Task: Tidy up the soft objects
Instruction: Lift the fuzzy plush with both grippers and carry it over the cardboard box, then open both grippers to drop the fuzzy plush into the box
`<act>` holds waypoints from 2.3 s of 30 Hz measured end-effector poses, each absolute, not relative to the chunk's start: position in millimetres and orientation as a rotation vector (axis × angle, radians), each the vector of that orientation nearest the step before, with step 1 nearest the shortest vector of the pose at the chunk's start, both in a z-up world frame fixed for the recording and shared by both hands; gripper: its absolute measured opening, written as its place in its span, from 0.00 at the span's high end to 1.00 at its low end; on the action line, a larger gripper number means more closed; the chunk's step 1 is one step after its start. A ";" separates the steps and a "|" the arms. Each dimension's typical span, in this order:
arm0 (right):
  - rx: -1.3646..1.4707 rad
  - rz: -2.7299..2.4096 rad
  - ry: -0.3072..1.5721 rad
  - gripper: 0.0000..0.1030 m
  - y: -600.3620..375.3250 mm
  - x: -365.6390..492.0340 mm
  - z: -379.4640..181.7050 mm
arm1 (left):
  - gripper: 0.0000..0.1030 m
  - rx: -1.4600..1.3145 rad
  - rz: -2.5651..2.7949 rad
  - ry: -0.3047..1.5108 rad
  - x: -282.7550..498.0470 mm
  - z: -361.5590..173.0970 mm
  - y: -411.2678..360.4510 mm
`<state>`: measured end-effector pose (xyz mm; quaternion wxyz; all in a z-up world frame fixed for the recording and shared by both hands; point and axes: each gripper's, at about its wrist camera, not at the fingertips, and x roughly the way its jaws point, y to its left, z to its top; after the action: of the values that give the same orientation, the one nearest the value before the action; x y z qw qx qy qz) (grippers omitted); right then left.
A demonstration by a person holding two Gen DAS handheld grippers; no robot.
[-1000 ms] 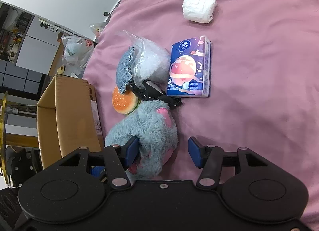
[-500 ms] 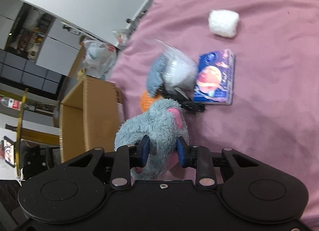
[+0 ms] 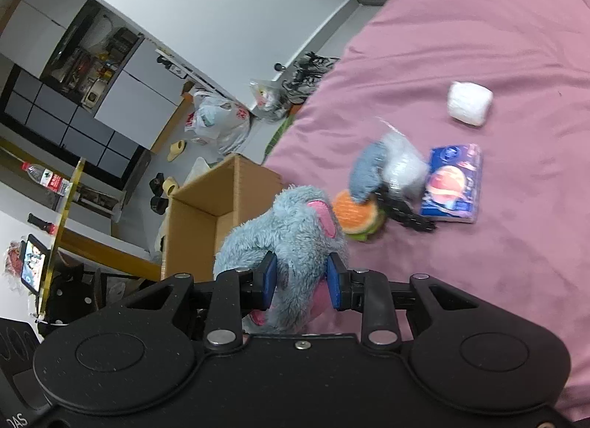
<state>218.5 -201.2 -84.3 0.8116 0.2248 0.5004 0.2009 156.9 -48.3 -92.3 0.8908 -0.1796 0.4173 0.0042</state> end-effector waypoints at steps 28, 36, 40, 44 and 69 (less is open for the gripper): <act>0.415 0.613 1.021 0.73 -63.9 252.6 -43.1 | 0.75 -0.467 0.163 0.716 157.8 -43.8 73.9; 0.430 0.654 1.008 0.73 -39.8 265.4 -54.7 | 0.75 -0.499 0.193 0.700 169.0 -48.3 103.8; 0.441 0.659 1.022 0.72 -31.6 269.3 -69.6 | 0.75 -0.502 0.212 0.714 175.0 -59.2 116.2; 0.439 0.646 1.068 0.72 -29.5 280.6 -85.5 | 0.75 -0.548 0.212 0.761 185.1 -77.1 128.7; 0.581 0.576 1.143 0.55 -34.6 304.3 -125.3 | 0.70 -0.619 0.235 0.880 233.3 -116.6 139.3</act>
<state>304.3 -34.6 -125.3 0.7630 0.2673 0.5258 0.2647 233.3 139.3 -116.6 0.8522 -0.2941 0.4181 0.1117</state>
